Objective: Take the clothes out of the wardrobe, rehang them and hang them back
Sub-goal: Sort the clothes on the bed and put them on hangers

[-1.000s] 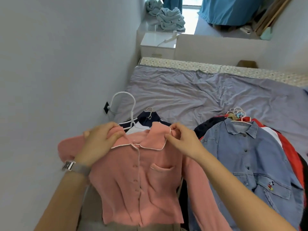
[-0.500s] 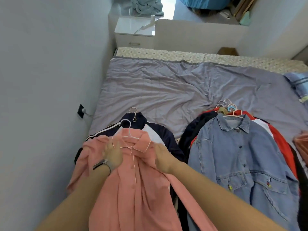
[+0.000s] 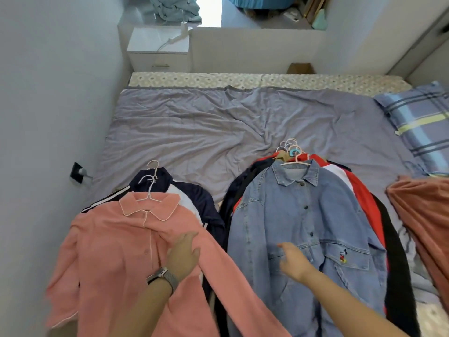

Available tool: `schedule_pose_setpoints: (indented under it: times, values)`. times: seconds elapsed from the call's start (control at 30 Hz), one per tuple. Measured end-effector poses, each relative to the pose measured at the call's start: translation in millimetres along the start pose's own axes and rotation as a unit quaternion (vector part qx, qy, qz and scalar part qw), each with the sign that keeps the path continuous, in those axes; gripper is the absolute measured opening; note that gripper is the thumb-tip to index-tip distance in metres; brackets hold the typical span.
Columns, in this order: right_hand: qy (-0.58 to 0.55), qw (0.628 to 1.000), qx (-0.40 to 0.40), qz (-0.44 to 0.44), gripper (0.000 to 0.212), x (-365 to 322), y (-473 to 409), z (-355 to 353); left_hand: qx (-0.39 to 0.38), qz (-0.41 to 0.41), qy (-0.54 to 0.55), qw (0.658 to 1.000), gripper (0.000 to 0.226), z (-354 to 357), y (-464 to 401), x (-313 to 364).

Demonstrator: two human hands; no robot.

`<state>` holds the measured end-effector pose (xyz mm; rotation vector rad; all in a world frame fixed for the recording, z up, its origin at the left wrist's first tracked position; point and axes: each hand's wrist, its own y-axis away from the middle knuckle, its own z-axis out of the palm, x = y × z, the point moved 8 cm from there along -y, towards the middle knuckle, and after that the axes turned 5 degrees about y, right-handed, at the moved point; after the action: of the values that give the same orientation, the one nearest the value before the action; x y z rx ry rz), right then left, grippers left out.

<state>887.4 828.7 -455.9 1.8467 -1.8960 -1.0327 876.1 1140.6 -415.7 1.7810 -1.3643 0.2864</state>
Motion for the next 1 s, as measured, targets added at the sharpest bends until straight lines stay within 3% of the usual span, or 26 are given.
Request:
schedule_pose_setpoints:
  times: [0.1, 0.23, 0.37, 0.5, 0.73, 0.9, 1.0]
  values:
    - [-0.003, 1.000, 0.014, 0.004, 0.054, 65.0, -9.9, -31.5, 0.039, 0.022, 0.016, 0.999, 0.049, 35.8, -3.8, 60.2]
    - [-0.037, 0.999, 0.018, -0.010, 0.050, 141.7, -23.4, -70.3, 0.060, 0.028, 0.025, 0.998, 0.048, 112.6, -10.5, 137.0]
    - [-0.055, 0.998, 0.015, -0.018, 0.050, 224.3, -20.4, -116.1, 0.019, 0.017, 0.037, 0.999, 0.047, 199.6, -18.2, 220.1]
    - [-0.069, 0.997, 0.038, -0.020, 0.047, 292.0, -41.5, -168.1, 0.007, 0.002, 0.029, 1.000, 0.052, 238.9, -36.1, 273.4]
    - [-0.039, 0.998, 0.046, 0.001, 0.046, 318.3, -122.7, -204.4, 0.070, -0.052, 0.036, 0.996, 0.055, 221.7, -70.8, 277.5]
    - [0.043, 0.998, 0.042, -0.010, 0.059, 290.4, -195.0, -207.4, 0.058, -0.066, 0.049, 0.995, 0.058, 219.5, -80.6, 256.9]
    - [0.024, 0.997, 0.066, 0.016, 0.070, 281.8, -238.7, -210.0, 0.068, -0.074, 0.062, 0.993, 0.058, 219.1, -84.7, 241.2]
